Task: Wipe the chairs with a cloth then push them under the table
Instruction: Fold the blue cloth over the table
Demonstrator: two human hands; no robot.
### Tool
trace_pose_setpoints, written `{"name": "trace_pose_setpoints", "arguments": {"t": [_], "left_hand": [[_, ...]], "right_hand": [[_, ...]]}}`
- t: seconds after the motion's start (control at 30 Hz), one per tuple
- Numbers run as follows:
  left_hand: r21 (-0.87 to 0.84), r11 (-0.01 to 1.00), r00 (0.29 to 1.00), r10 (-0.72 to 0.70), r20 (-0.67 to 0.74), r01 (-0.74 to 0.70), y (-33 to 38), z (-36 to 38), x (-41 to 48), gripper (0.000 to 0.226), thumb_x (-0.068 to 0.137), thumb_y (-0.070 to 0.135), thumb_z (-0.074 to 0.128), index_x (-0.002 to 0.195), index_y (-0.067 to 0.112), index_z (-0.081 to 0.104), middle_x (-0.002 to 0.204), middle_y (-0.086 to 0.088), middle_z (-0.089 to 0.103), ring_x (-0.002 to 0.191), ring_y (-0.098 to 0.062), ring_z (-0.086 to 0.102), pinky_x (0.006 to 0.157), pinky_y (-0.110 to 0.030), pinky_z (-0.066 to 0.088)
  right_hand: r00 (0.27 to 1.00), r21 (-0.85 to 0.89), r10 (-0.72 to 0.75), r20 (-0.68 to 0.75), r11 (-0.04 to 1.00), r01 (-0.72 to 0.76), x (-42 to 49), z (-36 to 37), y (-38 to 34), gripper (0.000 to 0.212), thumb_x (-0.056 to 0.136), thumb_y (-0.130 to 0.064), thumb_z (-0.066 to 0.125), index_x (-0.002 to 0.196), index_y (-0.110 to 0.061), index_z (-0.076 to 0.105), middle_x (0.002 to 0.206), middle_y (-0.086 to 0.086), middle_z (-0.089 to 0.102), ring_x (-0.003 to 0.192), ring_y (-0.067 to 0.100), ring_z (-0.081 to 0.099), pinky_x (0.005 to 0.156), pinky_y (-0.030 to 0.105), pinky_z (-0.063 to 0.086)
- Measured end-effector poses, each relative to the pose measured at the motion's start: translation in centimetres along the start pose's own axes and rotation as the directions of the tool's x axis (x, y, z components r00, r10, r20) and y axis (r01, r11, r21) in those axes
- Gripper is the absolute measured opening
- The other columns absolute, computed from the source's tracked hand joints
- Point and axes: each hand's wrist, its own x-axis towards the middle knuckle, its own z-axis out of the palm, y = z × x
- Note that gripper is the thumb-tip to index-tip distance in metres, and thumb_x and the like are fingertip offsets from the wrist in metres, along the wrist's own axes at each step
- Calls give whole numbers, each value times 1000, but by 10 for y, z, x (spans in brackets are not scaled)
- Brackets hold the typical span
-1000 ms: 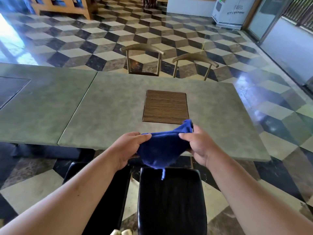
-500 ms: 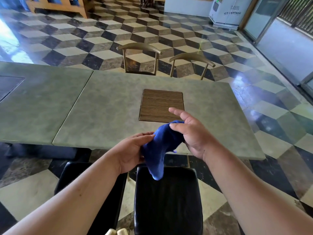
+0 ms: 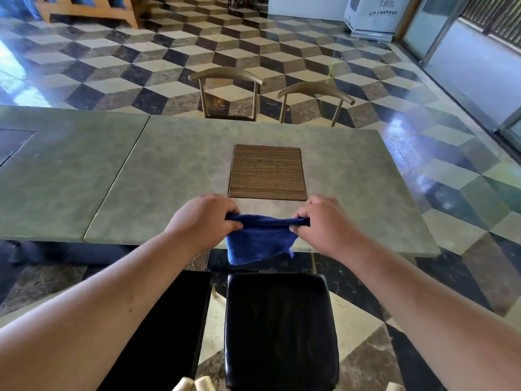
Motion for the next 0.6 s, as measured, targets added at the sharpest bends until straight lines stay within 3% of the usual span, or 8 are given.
{"name": "trace_pose_setpoints", "arguments": {"t": [0.07,0.13,0.2,0.43,0.6], "left_hand": [[55,998,996,34,79,-39,0,8,5,12,87,45,77,94,36,73,96,16,58,89,-13,59,76,-36,52],[56,998,988,18,155,-27,4,19,12,10,87,44,76,91,37,70,97,15,60,88,-12,59,73,-34,49],[19,999,973,-36,227,33,12,35,20,9,86,40,75,87,37,66,93,15,65,83,-10,61,66,-30,46],[-146,970,905,-118,410,193,60,105,53,12,82,25,69,89,34,68,71,13,74,62,-4,69,61,-29,54],[-316,895,890,-162,427,314,102,147,98,15,84,9,66,91,21,69,69,1,77,67,-17,75,72,-41,65]], "right_hand": [[999,14,3,37,1000,-3,-5,2,12,3,89,-30,76,89,-29,79,93,-10,58,92,17,48,78,32,37],[988,57,62,140,996,-70,-10,4,25,7,90,-26,74,83,-27,75,79,-10,61,76,16,56,68,32,40],[972,57,127,196,988,-140,-16,6,43,11,92,-24,70,81,-26,72,66,-7,61,62,13,57,58,32,39],[926,97,255,279,952,-291,-38,9,128,12,94,-25,67,82,-28,70,62,-8,64,50,6,56,47,22,35],[884,163,349,311,897,-411,-20,1,197,18,93,-22,69,75,-21,67,59,-1,67,50,8,58,53,28,44]]}}
